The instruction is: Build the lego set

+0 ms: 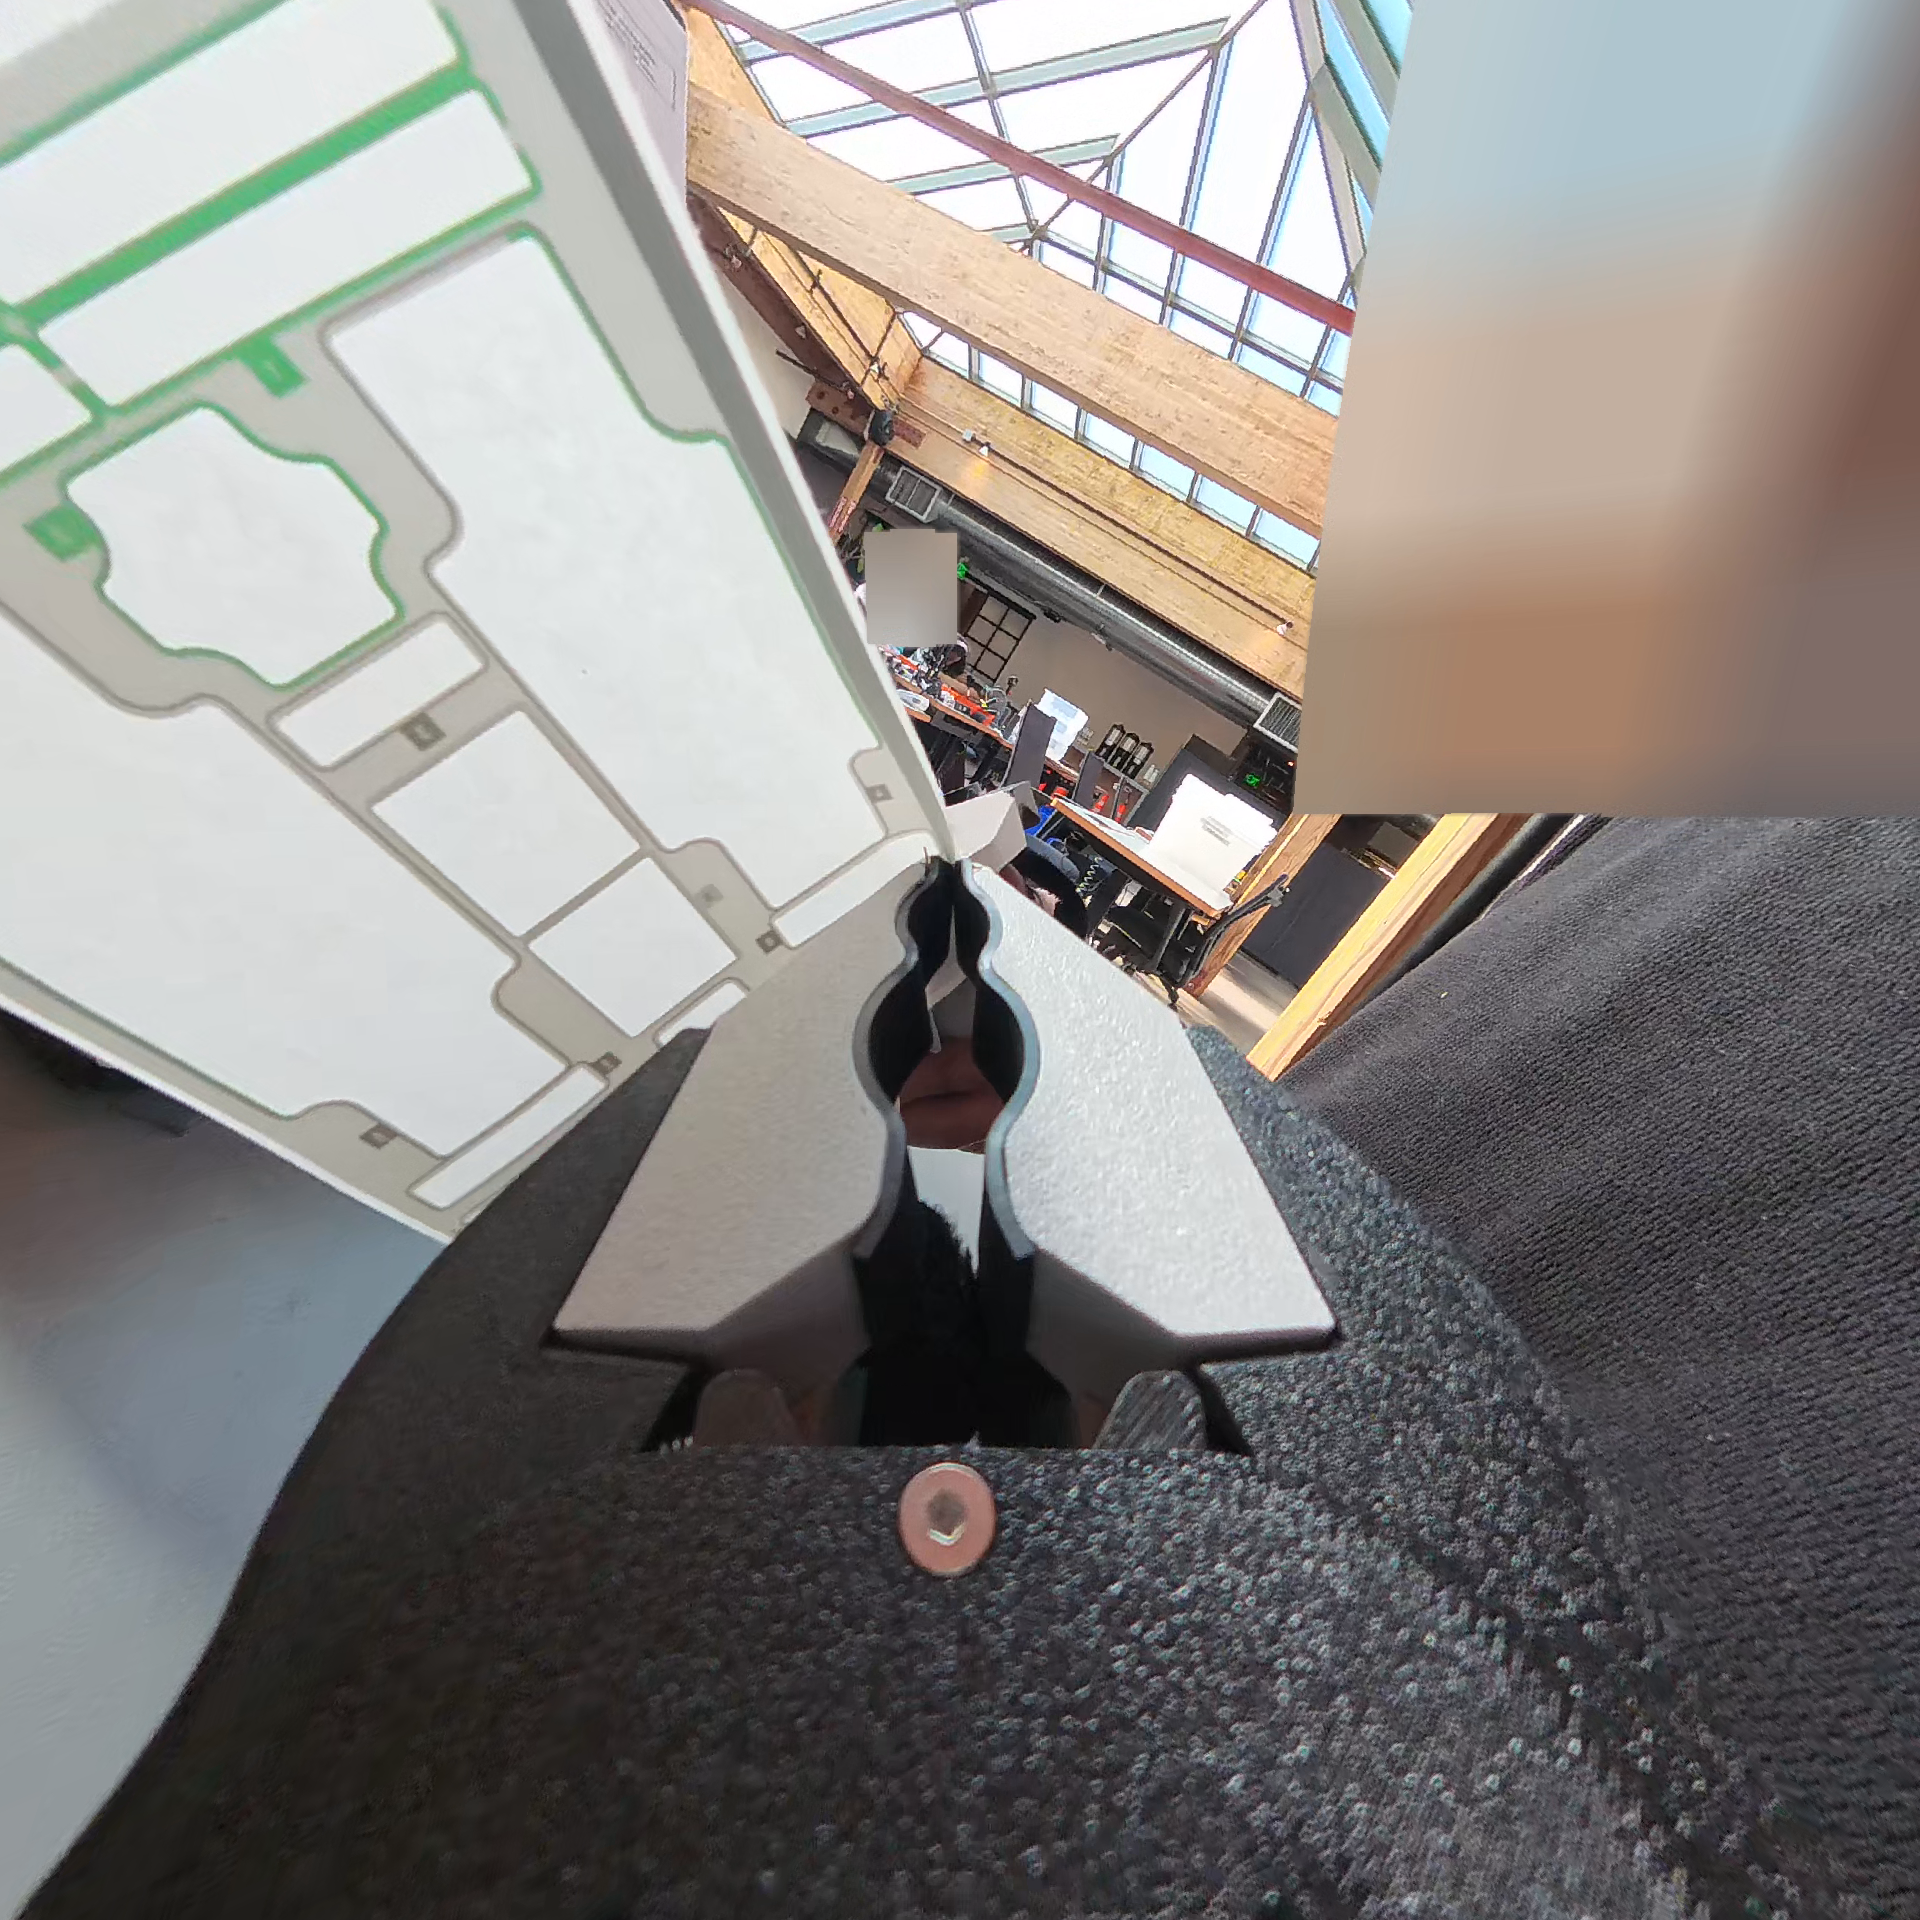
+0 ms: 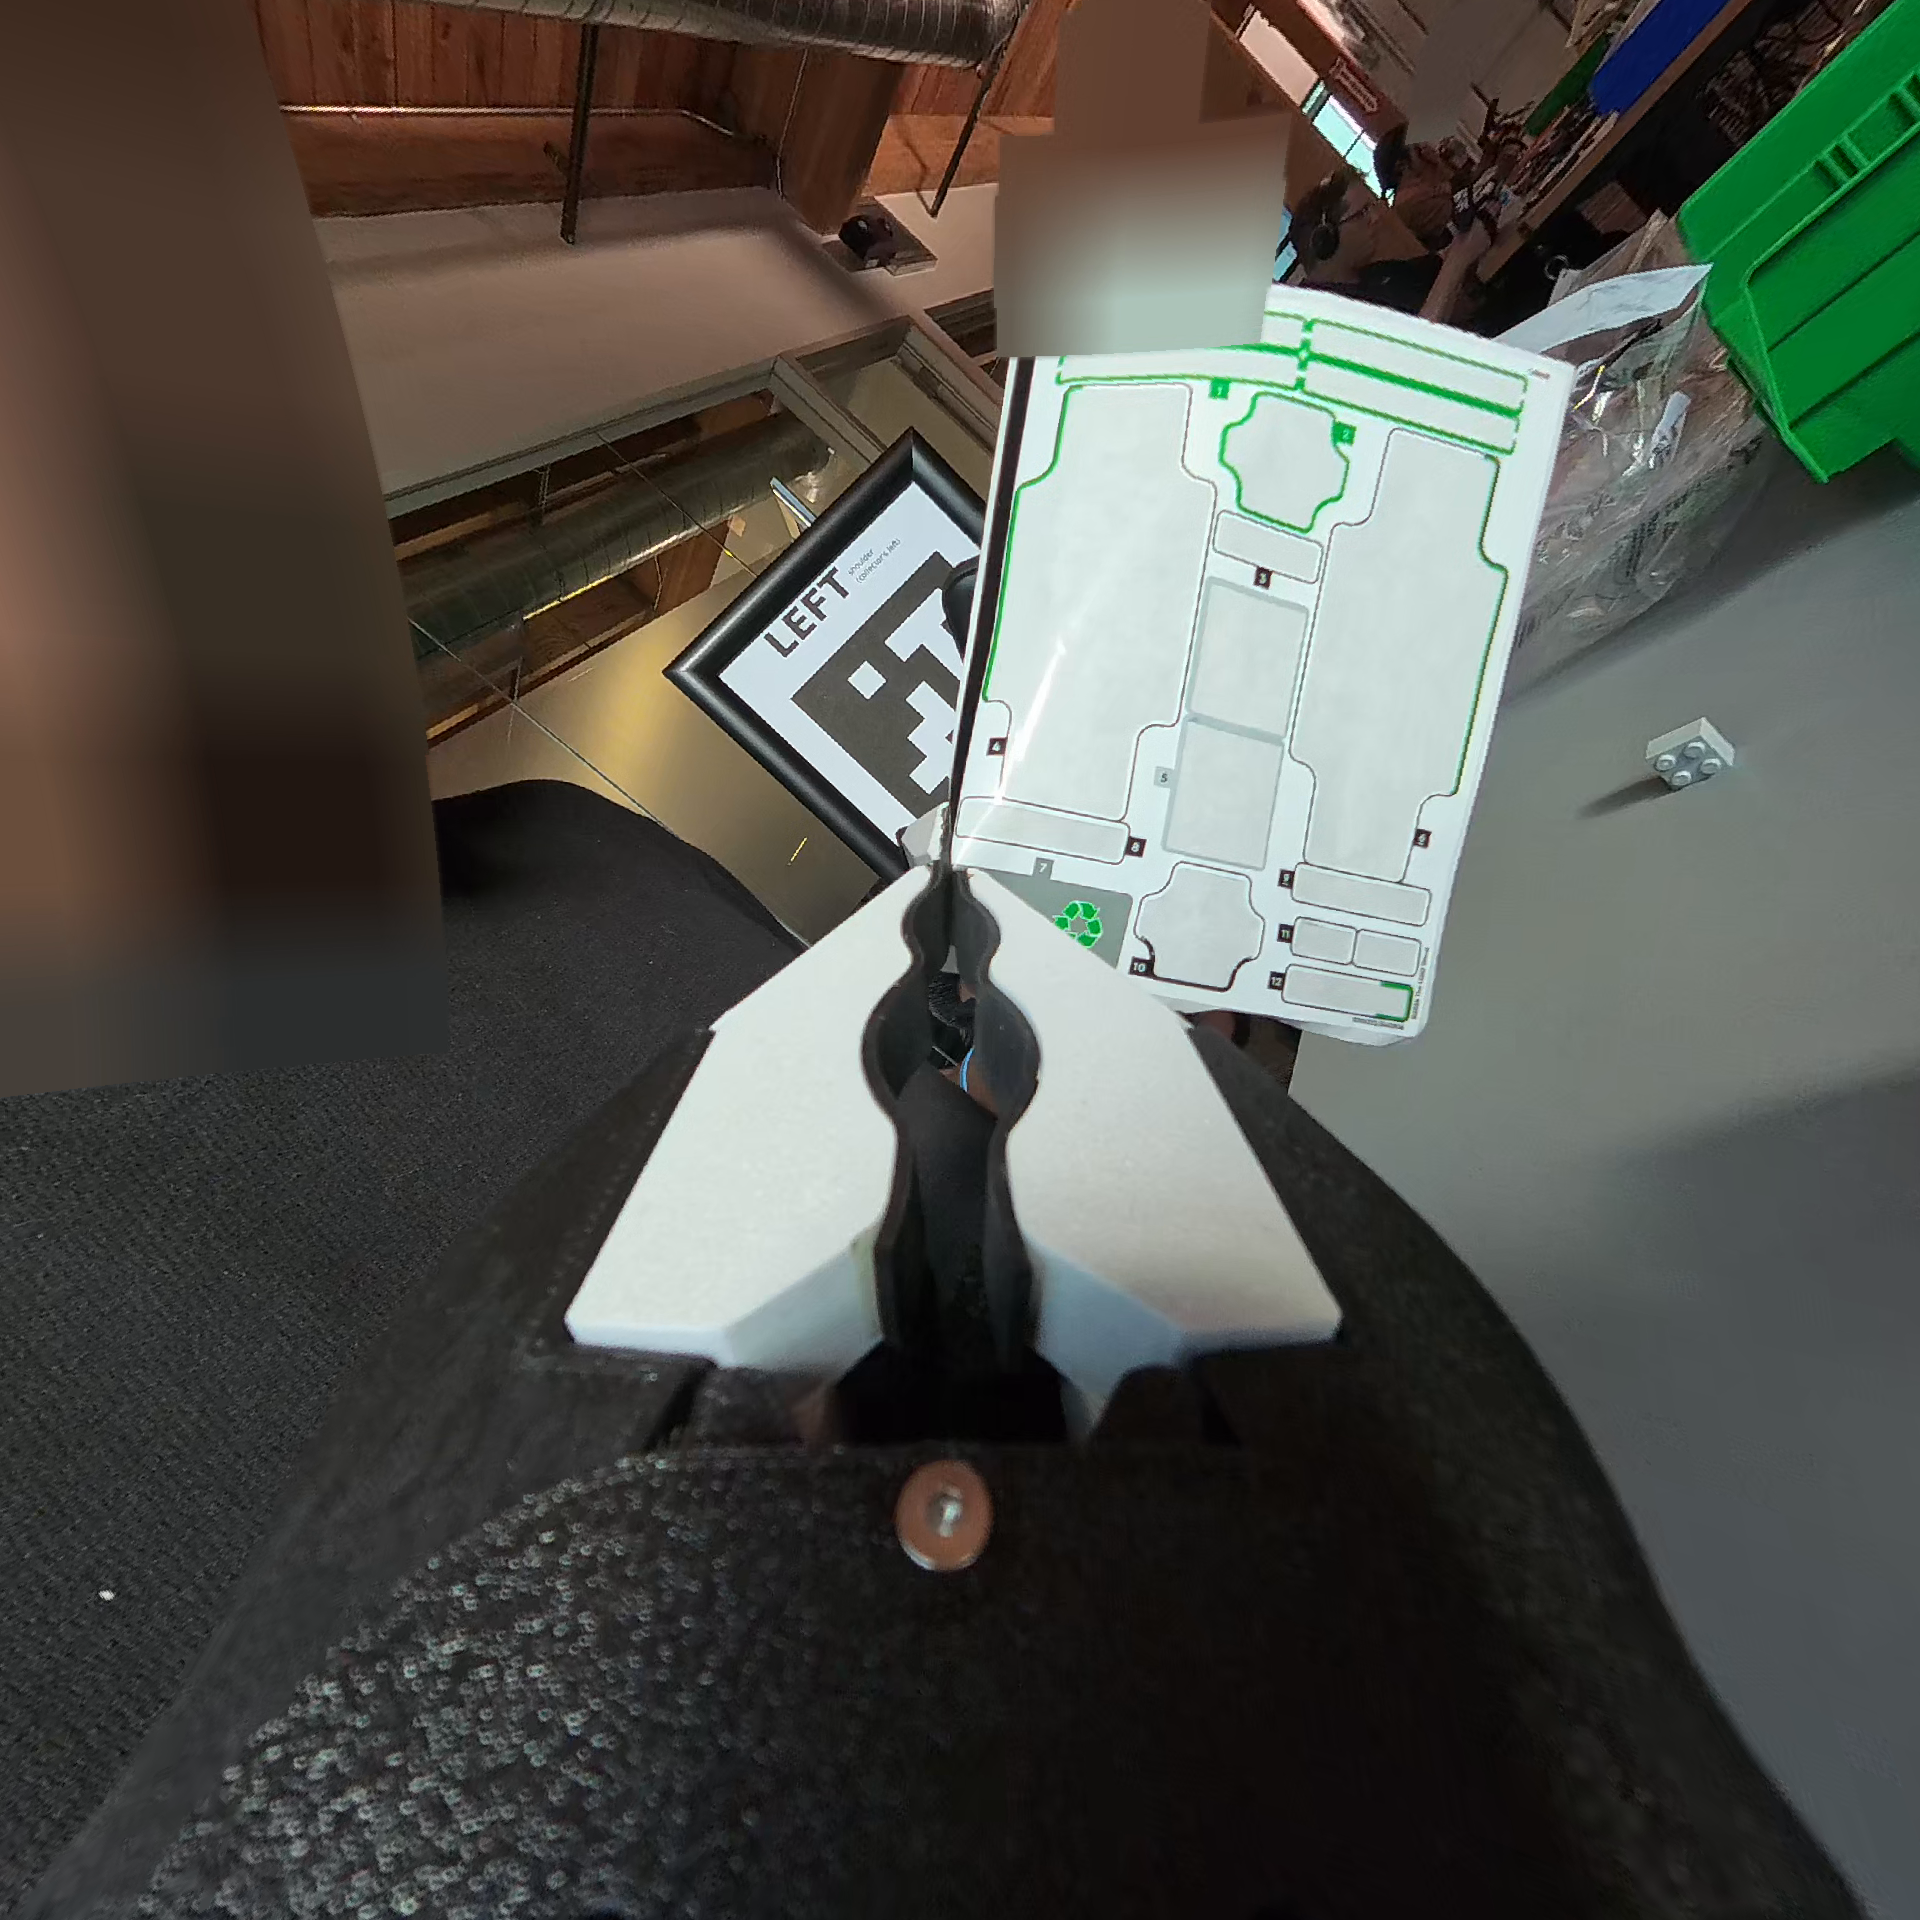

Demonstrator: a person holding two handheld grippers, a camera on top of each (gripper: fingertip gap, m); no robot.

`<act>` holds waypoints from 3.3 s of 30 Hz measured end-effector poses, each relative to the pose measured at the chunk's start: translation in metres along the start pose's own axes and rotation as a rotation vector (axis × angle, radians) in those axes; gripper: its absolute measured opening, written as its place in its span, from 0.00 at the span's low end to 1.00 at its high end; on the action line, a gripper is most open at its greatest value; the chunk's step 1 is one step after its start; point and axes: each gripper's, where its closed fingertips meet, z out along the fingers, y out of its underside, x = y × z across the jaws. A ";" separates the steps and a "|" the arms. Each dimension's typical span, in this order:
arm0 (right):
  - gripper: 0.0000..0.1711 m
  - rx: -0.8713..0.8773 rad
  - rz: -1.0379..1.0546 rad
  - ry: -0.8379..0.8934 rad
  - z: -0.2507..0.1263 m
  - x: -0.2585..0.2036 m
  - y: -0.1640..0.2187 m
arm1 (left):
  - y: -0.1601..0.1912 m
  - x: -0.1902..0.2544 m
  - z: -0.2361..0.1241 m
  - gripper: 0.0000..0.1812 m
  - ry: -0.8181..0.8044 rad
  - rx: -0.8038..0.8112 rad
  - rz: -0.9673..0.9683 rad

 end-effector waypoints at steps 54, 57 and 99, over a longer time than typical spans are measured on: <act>0.02 0.014 -0.006 -0.005 -0.007 -0.009 0.015 | 0.013 0.009 0.004 0.00 0.040 -0.024 0.007; 0.01 0.013 0.008 -0.007 -0.009 -0.007 0.015 | 0.014 0.008 0.005 0.00 0.038 -0.031 0.011; 0.09 -0.213 -1.213 0.938 -0.025 0.039 0.013 | 0.003 -0.016 -0.008 0.00 0.105 0.141 -0.520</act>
